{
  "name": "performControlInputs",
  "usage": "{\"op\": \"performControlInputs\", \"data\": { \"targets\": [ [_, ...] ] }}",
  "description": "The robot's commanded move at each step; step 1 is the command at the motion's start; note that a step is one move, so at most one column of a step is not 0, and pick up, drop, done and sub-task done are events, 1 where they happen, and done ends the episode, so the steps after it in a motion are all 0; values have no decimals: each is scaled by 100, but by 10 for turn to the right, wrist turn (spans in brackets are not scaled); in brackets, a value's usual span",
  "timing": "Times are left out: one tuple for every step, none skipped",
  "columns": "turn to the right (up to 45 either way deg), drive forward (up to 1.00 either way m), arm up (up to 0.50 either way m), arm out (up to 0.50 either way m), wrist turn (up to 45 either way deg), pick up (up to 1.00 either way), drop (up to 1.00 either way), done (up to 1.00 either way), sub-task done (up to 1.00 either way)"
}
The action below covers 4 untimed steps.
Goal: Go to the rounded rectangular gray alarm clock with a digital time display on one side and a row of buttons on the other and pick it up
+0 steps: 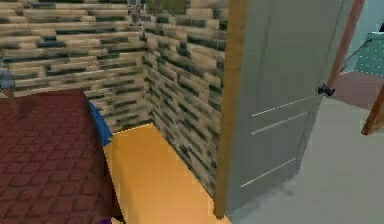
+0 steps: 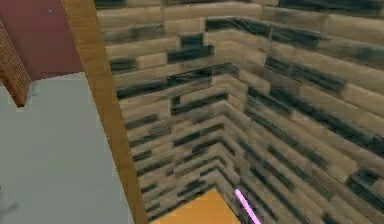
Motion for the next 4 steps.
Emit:
{"op": "performControlInputs", "data": {
  "targets": [
    [330,0,0,0,0,0,0,0,0],
    [0,65,0,0,0,0,0,0,0],
    [210,0,0,0,0,0,0,0,0],
    [0,100,0,0,0,0,0,0,0]
  ]
}}
